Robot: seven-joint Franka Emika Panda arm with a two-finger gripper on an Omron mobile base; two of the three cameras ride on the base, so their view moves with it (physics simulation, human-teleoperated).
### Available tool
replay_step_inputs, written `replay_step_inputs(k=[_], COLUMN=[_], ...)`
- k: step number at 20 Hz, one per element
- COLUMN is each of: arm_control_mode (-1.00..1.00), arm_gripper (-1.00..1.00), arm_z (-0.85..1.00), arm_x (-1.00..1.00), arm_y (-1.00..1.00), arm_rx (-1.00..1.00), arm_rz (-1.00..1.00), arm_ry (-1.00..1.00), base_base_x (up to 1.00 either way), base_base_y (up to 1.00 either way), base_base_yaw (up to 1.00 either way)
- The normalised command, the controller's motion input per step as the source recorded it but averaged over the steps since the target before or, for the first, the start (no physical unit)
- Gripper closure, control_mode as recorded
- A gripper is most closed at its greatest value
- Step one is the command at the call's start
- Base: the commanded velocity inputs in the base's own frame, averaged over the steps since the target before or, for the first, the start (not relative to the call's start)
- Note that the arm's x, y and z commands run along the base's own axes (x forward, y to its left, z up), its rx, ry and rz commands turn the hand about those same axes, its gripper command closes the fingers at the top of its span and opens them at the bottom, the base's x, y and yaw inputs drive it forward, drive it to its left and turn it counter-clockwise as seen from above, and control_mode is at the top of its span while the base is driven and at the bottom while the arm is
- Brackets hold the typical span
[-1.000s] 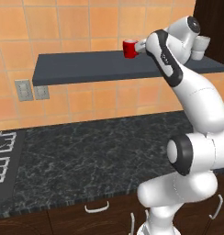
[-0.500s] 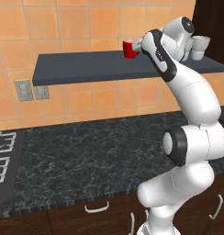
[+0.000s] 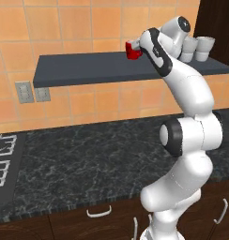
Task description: Gather all objects into one cabinet and sort the glasses and bowls to opposite sides.
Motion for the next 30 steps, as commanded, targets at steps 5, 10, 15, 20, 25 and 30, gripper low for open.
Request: replay_step_inputs(k=[5,10,15,20,25,30], arm_control_mode=[-1.00,-1.00,-1.00,-1.00,-1.00,-1.00], arm_gripper=[-1.00,-1.00,-1.00,-1.00,-1.00,1.00], arm_z=[-0.01,-0.02,-0.08,-0.07,-0.08,0.00], arm_x=[0.10,0.00,0.08,0.18,0.11,0.00], arm_y=[0.00,0.03,0.04,0.00,0.04,0.04], arm_rx=[0.00,0.00,0.00,0.00,0.00,0.00], arm_rz=[0.00,0.00,0.00,0.00,0.00,0.00], arm_ry=[0.00,0.00,0.00,0.00,0.00,0.00], base_base_x=[0.00,0.00,0.00,0.00,0.00,0.00], base_base_y=[0.00,0.00,0.00,0.00,0.00,0.00], base_base_yaw=[0.00,0.00,0.00,0.00,0.00,0.00])
